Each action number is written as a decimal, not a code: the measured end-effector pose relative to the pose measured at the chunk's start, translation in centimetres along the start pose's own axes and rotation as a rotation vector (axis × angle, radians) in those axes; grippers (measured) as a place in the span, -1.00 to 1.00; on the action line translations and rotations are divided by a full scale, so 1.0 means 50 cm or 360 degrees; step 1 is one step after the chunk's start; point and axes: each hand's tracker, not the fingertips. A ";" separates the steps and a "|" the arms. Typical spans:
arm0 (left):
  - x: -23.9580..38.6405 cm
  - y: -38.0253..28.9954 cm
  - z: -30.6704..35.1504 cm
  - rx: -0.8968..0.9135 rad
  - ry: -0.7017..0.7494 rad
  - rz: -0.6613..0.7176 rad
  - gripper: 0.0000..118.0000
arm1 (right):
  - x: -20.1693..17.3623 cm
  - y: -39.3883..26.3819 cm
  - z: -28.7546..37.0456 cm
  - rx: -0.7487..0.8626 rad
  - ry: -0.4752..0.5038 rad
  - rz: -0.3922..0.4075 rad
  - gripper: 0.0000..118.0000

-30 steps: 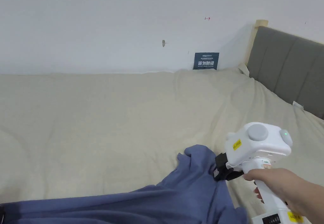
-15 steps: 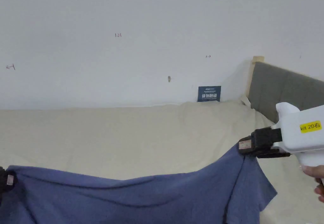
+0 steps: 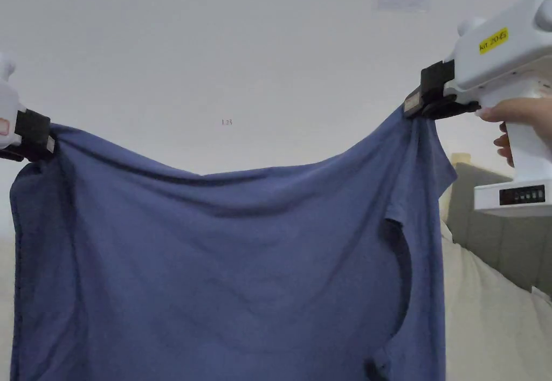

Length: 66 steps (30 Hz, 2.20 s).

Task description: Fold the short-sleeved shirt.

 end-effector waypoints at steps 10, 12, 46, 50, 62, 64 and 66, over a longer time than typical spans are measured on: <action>-0.005 0.180 -0.086 0.0338 0.0239 -0.0027 -0.93 | -0.100 0.209 -0.130 0.0431 -0.0282 0.0286 -1.00; -0.048 0.216 -0.146 0.0476 0.0305 -0.0057 -0.93 | -0.112 0.222 -0.156 0.0528 -0.0342 0.0338 -1.00; -0.015 -0.674 -0.099 -0.0326 -0.0148 0.0035 -0.93 | 0.143 -0.761 -0.133 -0.0417 0.0083 0.0034 -1.00; -0.053 -0.672 0.006 -0.0344 -0.0194 0.0042 -0.93 | 0.154 -0.750 0.000 -0.0455 0.0154 0.0028 -1.00; -0.041 -0.865 0.076 -0.0628 -0.0222 -0.0255 -0.93 | 0.182 -0.919 0.024 -0.1034 0.0170 0.0069 -1.00; -0.029 -0.886 0.066 -0.0693 -0.0233 -0.0313 -0.92 | 0.191 -0.958 -0.008 -0.1210 0.0086 0.0163 -1.00; -0.038 -0.911 0.055 -0.0747 -0.0214 -0.0330 -0.88 | 0.189 -0.977 -0.022 -0.1275 0.0082 0.0244 -0.97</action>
